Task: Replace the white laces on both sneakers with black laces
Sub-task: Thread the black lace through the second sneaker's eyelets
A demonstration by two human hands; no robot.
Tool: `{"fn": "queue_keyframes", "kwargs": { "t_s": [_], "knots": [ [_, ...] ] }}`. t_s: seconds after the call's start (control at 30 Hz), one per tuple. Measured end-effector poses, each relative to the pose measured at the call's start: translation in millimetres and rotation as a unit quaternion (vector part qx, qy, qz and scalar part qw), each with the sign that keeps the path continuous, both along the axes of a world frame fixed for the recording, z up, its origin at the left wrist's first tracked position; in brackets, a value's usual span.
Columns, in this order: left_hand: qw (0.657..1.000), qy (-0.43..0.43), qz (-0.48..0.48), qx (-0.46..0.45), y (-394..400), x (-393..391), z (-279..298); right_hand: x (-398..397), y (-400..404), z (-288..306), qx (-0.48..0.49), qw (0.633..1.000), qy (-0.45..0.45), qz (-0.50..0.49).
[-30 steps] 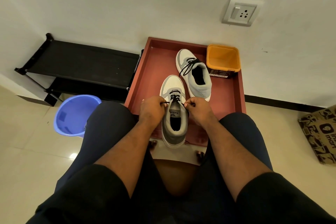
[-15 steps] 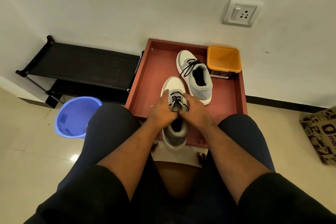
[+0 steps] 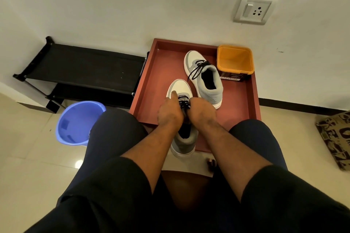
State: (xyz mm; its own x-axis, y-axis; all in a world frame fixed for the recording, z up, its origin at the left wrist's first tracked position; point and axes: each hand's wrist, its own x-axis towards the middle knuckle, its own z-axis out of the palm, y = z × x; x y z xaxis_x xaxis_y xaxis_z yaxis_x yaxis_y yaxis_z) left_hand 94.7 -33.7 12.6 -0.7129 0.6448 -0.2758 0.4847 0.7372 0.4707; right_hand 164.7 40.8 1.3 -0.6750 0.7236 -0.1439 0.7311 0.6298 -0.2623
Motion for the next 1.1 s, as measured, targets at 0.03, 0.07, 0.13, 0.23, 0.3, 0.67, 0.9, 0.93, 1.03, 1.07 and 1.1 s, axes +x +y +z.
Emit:
{"fn": "queue_keyframes", "kwargs": {
  "t_s": [0.03,0.07,0.13,0.23,0.3,0.67,0.9,0.93,1.03,1.07,1.1],
  "knots": [
    [1.0,0.001,0.001,0.001,1,-1,0,-2,1,1,-0.004,1.0,-0.012,-0.002],
    [1.0,0.006,-0.004,0.0,2,-3,-2,-2,2,1,-0.007,1.0,-0.017,-0.001],
    [1.0,0.021,-0.013,-0.007,-1,-6,-6,2,3,-2,-0.014,1.0,-0.016,0.002],
    [0.999,0.027,-0.019,-0.013,-4,-14,-10,8,8,-8,-0.036,0.999,-0.013,-0.005],
    [0.999,0.023,-0.023,-0.015,-6,-18,-10,9,11,-8,-0.041,0.999,-0.016,-0.003],
    [0.992,0.045,-0.114,-0.037,-14,-31,-12,14,23,-6,-0.047,0.998,-0.034,0.033],
    [0.996,-0.052,-0.079,0.004,-9,-38,-14,16,27,-3,-0.054,0.997,-0.037,0.028],
    [0.995,-0.075,-0.067,0.02,-11,-38,-13,19,25,-4,-0.044,0.998,-0.016,0.039],
    [0.987,-0.139,-0.033,0.076,-22,-37,-9,28,4,-7,0.054,0.992,0.079,0.082],
    [0.982,-0.159,-0.025,0.094,-25,-35,-7,30,-2,-7,0.095,0.986,0.101,0.095],
    [0.979,-0.174,-0.018,0.108,-28,-34,-6,29,-7,-8,0.124,0.981,0.101,0.11]
  ]
}}
